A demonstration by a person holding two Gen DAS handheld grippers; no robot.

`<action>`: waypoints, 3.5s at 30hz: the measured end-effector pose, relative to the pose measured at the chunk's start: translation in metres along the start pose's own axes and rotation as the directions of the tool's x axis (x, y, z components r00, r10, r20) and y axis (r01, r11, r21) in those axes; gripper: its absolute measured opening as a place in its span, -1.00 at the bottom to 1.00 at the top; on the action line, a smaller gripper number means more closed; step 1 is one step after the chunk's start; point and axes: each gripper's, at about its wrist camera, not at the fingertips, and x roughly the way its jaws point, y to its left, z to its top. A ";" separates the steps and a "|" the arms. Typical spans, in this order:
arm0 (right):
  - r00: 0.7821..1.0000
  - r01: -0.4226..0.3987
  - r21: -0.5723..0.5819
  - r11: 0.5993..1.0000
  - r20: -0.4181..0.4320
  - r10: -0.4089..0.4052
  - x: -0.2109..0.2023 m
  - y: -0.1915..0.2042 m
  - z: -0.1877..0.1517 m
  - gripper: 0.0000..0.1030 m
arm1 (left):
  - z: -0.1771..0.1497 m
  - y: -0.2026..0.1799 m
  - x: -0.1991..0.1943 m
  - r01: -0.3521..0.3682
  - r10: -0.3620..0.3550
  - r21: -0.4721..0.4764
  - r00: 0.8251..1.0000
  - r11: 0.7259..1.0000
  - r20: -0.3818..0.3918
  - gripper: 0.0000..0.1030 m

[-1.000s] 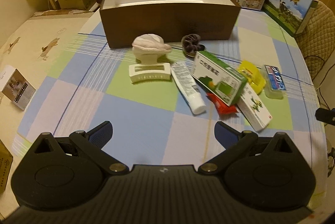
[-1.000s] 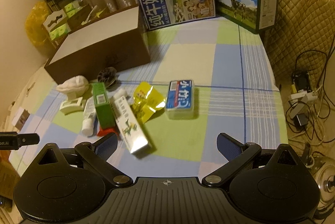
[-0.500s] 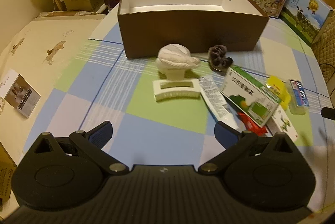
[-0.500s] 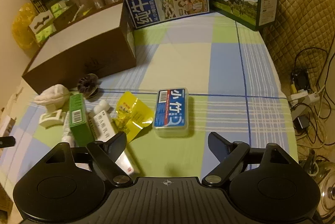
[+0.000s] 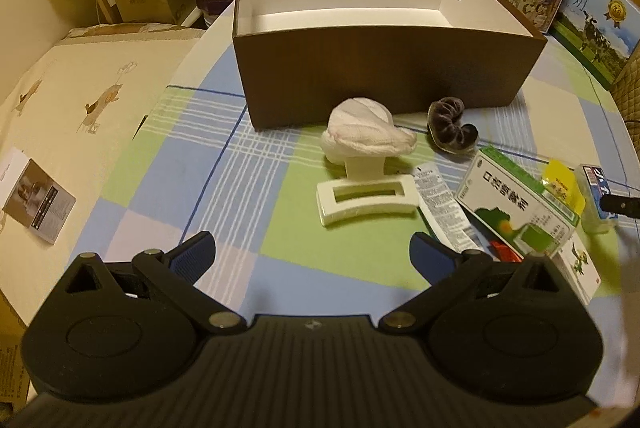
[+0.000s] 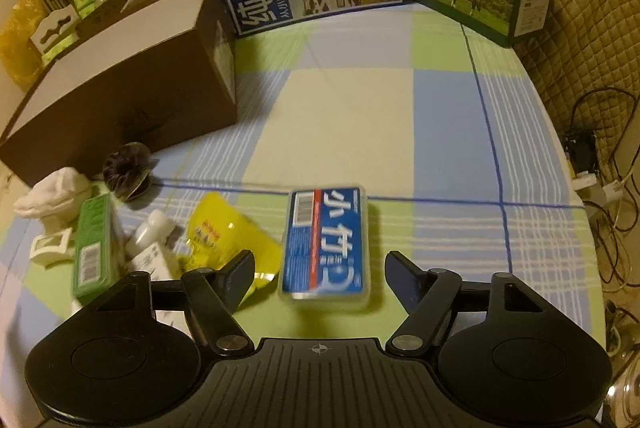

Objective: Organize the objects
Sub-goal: 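Close the right tool on the blue floss box while the left tool nears the white cloth, then grasp the white cloth with the left tool while the right tool holds the floss box, then carry the white cloth and floss box over the brown box with both tools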

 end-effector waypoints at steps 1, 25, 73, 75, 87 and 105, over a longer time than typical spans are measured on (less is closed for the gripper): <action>1.000 0.000 0.001 1.000 0.002 0.000 0.004 0.000 0.003 0.31 | 0.002 0.000 0.002 -0.001 0.001 0.002 1.000 1.000 0.001 0.98; 0.995 0.101 0.001 0.995 -0.019 -0.101 0.022 -0.008 0.020 0.04 | 0.052 -0.013 0.051 0.054 -0.054 0.073 0.999 0.996 -0.004 0.95; 0.994 -0.014 0.041 0.999 0.106 0.009 -0.028 0.042 0.047 0.04 | 0.105 -0.006 0.042 0.253 -0.260 0.111 0.964 0.961 0.048 -0.39; 0.992 -0.050 0.020 0.999 0.116 0.047 -0.028 0.054 0.055 0.04 | 0.112 -0.003 0.035 0.261 -0.269 0.106 0.961 0.959 0.068 -0.39; 0.953 -0.235 -0.104 0.966 0.170 0.250 -0.014 0.133 0.128 0.04 | 0.156 0.007 0.019 0.320 -0.332 0.102 0.931 0.942 0.153 -0.87; 0.974 -0.163 0.022 0.986 0.162 0.157 -0.027 0.084 0.099 0.05 | 0.080 0.042 0.105 0.256 -0.252 0.020 0.961 0.967 -0.110 0.25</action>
